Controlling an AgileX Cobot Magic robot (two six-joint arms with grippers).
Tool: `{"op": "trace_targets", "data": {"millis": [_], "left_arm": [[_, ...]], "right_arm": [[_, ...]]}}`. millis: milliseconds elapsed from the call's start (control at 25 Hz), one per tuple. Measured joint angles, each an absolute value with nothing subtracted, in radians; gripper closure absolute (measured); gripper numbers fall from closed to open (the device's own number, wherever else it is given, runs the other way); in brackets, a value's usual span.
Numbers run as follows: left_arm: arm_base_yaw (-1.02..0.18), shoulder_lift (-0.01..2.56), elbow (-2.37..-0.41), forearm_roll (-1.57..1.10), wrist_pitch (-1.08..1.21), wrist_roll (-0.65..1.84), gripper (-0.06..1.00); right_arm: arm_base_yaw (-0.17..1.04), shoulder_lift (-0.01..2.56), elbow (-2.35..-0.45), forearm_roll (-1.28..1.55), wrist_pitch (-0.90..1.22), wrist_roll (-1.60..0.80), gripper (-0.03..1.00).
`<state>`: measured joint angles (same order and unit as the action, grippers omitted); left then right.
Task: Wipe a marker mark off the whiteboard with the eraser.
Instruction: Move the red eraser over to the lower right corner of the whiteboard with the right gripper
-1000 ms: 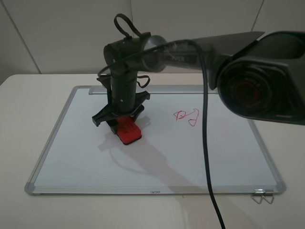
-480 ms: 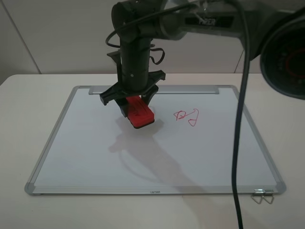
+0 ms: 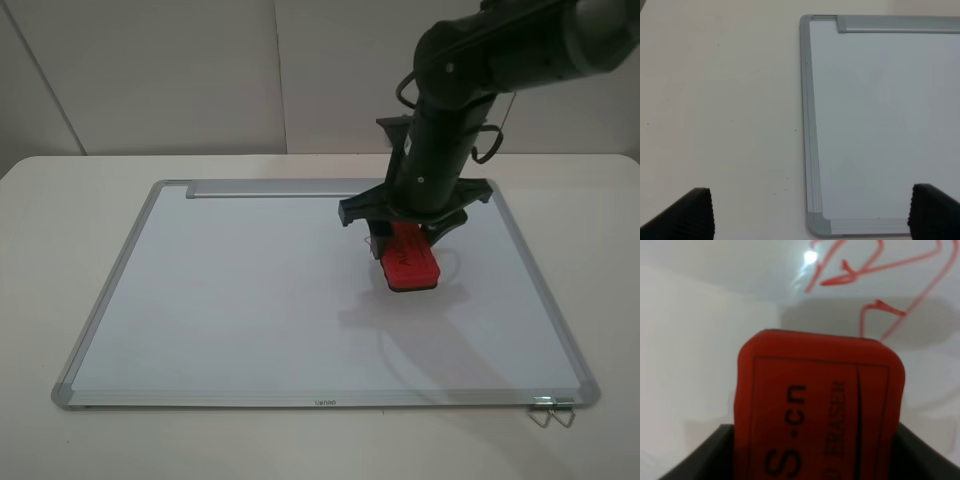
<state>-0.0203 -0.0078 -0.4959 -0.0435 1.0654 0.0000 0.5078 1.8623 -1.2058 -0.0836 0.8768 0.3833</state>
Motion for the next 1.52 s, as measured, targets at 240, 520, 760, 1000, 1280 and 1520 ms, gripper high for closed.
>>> {"op": "trace_targets", "data": {"millis": [240, 520, 760, 1000, 1280, 1520], "left_arm": [[-0.02, -0.008, -0.496, -0.043, 1.065, 0.0, 0.17], [-0.02, -0.008, -0.496, -0.043, 1.065, 0.0, 0.17], [-0.02, -0.008, -0.496, -0.043, 1.065, 0.0, 0.17], [-0.02, -0.008, -0.496, -0.043, 1.065, 0.0, 0.17], [-0.02, -0.008, -0.496, -0.043, 1.065, 0.0, 0.17], [-0.02, -0.008, -0.496, -0.043, 1.065, 0.0, 0.17]], "right_arm": [[0.376, 1.665, -0.911, -0.085, 0.744, 0.42, 0.45], [0.295, 1.561, -0.729, -0.146, 0.672, 0.482, 0.45], [0.29, 1.557, -0.668, -0.215, 0.63, 0.526, 0.45], [0.29, 1.557, -0.621, -0.241, 0.544, 0.529, 0.45], [0.29, 1.557, -0.578, -0.247, 0.498, 0.53, 0.45], [0.29, 1.557, -0.544, -0.253, 0.457, 0.53, 0.45]]}}
